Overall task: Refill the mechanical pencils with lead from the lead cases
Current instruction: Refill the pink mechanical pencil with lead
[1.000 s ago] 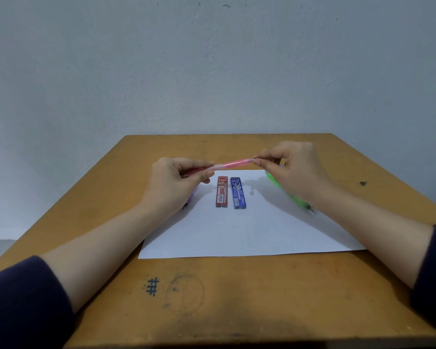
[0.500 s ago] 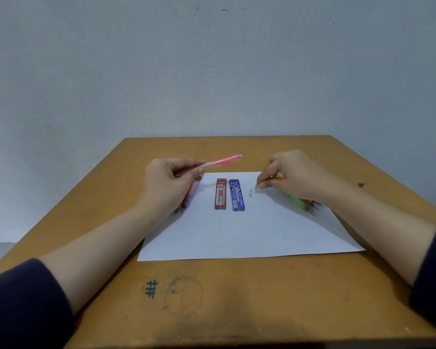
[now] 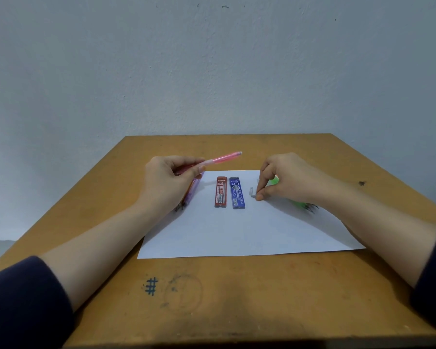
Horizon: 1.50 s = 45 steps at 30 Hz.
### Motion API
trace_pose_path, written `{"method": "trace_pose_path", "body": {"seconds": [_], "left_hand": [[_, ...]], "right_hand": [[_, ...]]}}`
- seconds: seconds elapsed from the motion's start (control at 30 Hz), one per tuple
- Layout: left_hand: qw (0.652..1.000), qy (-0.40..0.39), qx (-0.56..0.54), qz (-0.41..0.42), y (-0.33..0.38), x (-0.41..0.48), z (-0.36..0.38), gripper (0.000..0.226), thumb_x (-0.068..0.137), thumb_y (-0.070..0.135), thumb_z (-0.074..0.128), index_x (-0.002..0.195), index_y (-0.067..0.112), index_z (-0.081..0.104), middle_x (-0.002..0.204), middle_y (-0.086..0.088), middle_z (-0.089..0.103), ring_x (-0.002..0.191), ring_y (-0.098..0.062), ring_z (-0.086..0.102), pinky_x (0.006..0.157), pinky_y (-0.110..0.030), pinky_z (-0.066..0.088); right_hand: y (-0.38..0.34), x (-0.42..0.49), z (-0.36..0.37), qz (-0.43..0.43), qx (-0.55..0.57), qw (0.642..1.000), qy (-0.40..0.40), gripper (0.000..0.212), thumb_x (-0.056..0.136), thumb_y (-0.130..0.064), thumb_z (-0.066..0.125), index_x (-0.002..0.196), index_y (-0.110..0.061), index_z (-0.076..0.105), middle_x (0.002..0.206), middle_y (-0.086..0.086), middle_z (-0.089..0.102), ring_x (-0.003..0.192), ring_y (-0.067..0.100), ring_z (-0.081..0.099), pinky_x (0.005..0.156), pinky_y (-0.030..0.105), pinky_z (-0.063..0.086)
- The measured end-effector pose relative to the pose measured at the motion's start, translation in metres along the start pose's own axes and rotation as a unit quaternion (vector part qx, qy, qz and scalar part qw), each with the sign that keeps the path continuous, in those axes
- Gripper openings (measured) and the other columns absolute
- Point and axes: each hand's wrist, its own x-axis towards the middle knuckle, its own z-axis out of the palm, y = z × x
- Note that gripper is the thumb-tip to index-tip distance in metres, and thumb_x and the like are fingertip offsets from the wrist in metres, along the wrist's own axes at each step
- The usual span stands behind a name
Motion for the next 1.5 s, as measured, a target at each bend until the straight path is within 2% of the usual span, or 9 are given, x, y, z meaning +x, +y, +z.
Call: {"method": "trace_pose_path", "body": {"seconds": [0.17, 0.33, 0.47, 0.6, 0.87, 0.93, 1.23, 1.33, 1.5], "left_hand": [[1.0, -0.007, -0.012, 0.005, 0.004, -0.003, 0.0, 0.018, 0.085, 0.015, 0.071, 0.102, 0.017, 0.075, 0.085, 0.008, 0.073, 0.075, -0.004, 0.066, 0.061, -0.009, 0.05], [0.999, -0.014, -0.022, 0.021, 0.006, -0.006, 0.001, 0.019, 0.083, 0.016, 0.072, 0.102, 0.017, 0.074, 0.084, 0.008, 0.072, 0.076, 0.001, 0.067, 0.063, -0.011, 0.051], [0.999, -0.012, -0.027, 0.034, 0.006, -0.006, 0.003, 0.017, 0.082, 0.016, 0.073, 0.099, 0.019, 0.075, 0.081, 0.006, 0.074, 0.076, -0.004, 0.069, 0.071, -0.016, 0.053], [0.999, -0.024, -0.037, 0.027, 0.008, -0.01, 0.006, 0.015, 0.084, 0.015, 0.071, 0.095, 0.025, 0.074, 0.076, 0.006, 0.074, 0.069, -0.002, 0.067, 0.058, -0.013, 0.047], [0.991, -0.116, -0.028, 0.059, 0.011, -0.019, 0.015, 0.034, 0.093, 0.002, 0.055, 0.117, 0.024, 0.066, 0.096, 0.013, 0.072, 0.097, -0.001, 0.066, 0.097, -0.02, 0.044], [0.987, -0.149, -0.018, 0.054, 0.015, -0.026, 0.018, 0.04, 0.095, -0.002, 0.049, 0.128, 0.019, 0.06, 0.102, 0.013, 0.07, 0.103, 0.004, 0.062, 0.091, -0.007, 0.039], [0.975, -0.185, -0.039, 0.12, 0.024, -0.038, 0.023, 0.047, 0.094, -0.008, 0.046, 0.13, 0.021, 0.056, 0.126, 0.008, 0.062, 0.115, 0.003, 0.057, 0.097, -0.014, 0.044], [0.983, -0.133, -0.063, 0.114, 0.024, -0.034, 0.022, 0.05, 0.093, -0.007, 0.05, 0.117, 0.036, 0.058, 0.118, 0.016, 0.064, 0.111, 0.002, 0.06, 0.097, -0.017, 0.045], [0.983, -0.146, -0.082, 0.08, 0.021, -0.035, 0.025, 0.038, 0.094, -0.003, 0.051, 0.126, 0.017, 0.056, 0.105, 0.009, 0.068, 0.097, 0.005, 0.065, 0.082, -0.009, 0.048]], "right_hand": [[0.001, -0.001, -0.004, 0.01, 0.01, 1.0, 0.013, 0.017, 0.067, -0.036, 0.083, 0.08, -0.032, 0.072, 0.093, -0.008, 0.061, 0.086, 0.011, 0.054, 0.07, 0.03, 0.045], [-0.004, 0.001, -0.004, 0.029, 0.187, 0.973, 0.131, 0.053, 0.071, -0.014, 0.082, 0.118, -0.028, 0.061, 0.08, -0.004, 0.067, 0.068, 0.007, 0.057, 0.062, 0.009, 0.041], [-0.011, -0.002, 0.003, 0.031, 0.349, 0.92, 0.177, 0.032, 0.077, -0.005, 0.075, 0.101, -0.023, 0.064, 0.071, 0.002, 0.067, 0.064, 0.012, 0.064, 0.065, 0.02, 0.049], [-0.021, -0.006, 0.006, 0.028, 0.418, 0.892, 0.172, 0.019, 0.083, 0.0, 0.068, 0.093, -0.016, 0.067, 0.075, 0.009, 0.071, 0.066, 0.015, 0.068, 0.061, 0.022, 0.052], [-0.031, -0.007, 0.014, 0.036, 0.573, 0.793, 0.205, 0.024, 0.082, 0.004, 0.067, 0.1, -0.012, 0.063, 0.069, 0.01, 0.069, 0.068, 0.019, 0.069, 0.066, 0.024, 0.055], [-0.032, -0.006, 0.015, 0.046, 0.593, 0.777, 0.208, 0.026, 0.082, 0.003, 0.067, 0.102, -0.011, 0.062, 0.067, 0.008, 0.067, 0.067, 0.019, 0.068, 0.068, 0.026, 0.056], [-0.037, -0.003, 0.014, 0.053, 0.69, 0.694, 0.199, 0.036, 0.086, 0.008, 0.059, 0.116, -0.009, 0.048, 0.076, 0.009, 0.062, 0.063, 0.015, 0.067, 0.063, 0.023, 0.054], [-0.039, -0.002, 0.017, 0.033, 0.68, 0.71, 0.178, 0.035, 0.087, 0.007, 0.059, 0.116, -0.009, 0.05, 0.078, 0.008, 0.063, 0.069, 0.015, 0.066, 0.071, 0.027, 0.054], [-0.039, -0.003, 0.021, 0.048, 0.584, 0.781, 0.218, 0.038, 0.088, 0.001, 0.062, 0.117, -0.019, 0.048, 0.074, 0.005, 0.069, 0.071, 0.016, 0.066, 0.065, 0.027, 0.051]]}}
